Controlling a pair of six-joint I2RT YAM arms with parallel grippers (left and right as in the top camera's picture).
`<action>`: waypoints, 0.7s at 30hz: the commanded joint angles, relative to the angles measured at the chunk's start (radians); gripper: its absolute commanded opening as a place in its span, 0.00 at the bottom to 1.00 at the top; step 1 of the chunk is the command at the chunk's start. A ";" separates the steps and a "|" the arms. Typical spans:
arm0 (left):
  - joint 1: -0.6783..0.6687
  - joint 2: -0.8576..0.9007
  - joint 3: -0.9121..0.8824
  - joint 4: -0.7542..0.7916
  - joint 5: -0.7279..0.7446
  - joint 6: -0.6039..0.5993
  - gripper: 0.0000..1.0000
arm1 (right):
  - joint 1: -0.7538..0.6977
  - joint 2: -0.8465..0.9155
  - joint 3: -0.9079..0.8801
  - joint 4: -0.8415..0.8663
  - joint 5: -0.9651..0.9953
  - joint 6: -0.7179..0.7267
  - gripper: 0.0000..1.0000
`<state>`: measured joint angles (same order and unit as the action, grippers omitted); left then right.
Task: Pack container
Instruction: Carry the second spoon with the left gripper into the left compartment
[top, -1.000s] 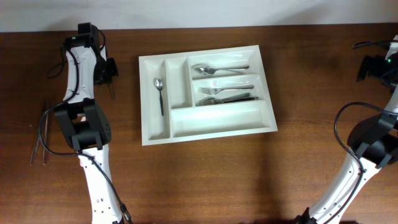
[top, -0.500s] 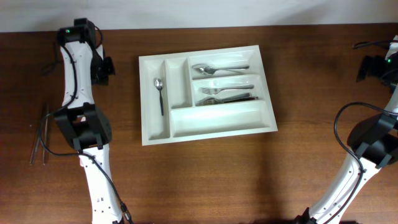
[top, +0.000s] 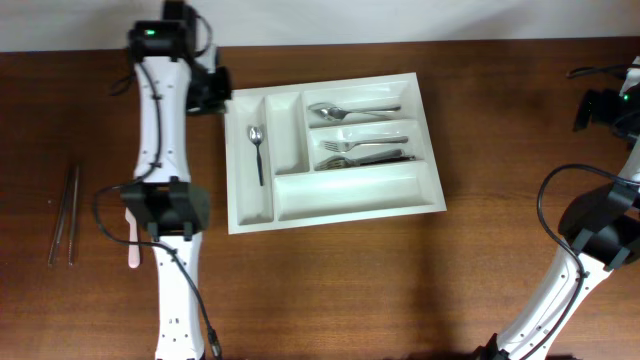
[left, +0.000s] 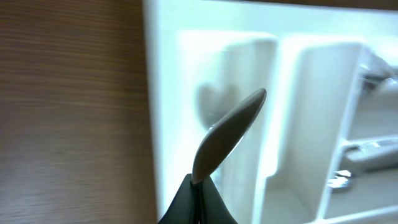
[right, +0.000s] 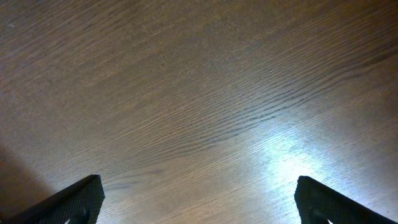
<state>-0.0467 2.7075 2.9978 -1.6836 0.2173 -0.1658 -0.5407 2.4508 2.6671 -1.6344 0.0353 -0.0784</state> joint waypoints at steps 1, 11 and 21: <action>-0.054 -0.050 0.002 -0.004 0.031 -0.036 0.02 | 0.005 -0.004 -0.003 0.000 -0.005 0.008 0.99; -0.102 -0.050 -0.064 -0.004 -0.032 -0.138 0.02 | 0.005 -0.004 -0.003 0.000 -0.005 0.009 0.99; -0.102 -0.050 -0.148 -0.005 -0.050 -0.144 0.03 | 0.005 -0.004 -0.003 0.000 -0.005 0.009 0.99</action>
<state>-0.1505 2.6999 2.8651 -1.6844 0.1829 -0.2955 -0.5407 2.4508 2.6671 -1.6344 0.0353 -0.0784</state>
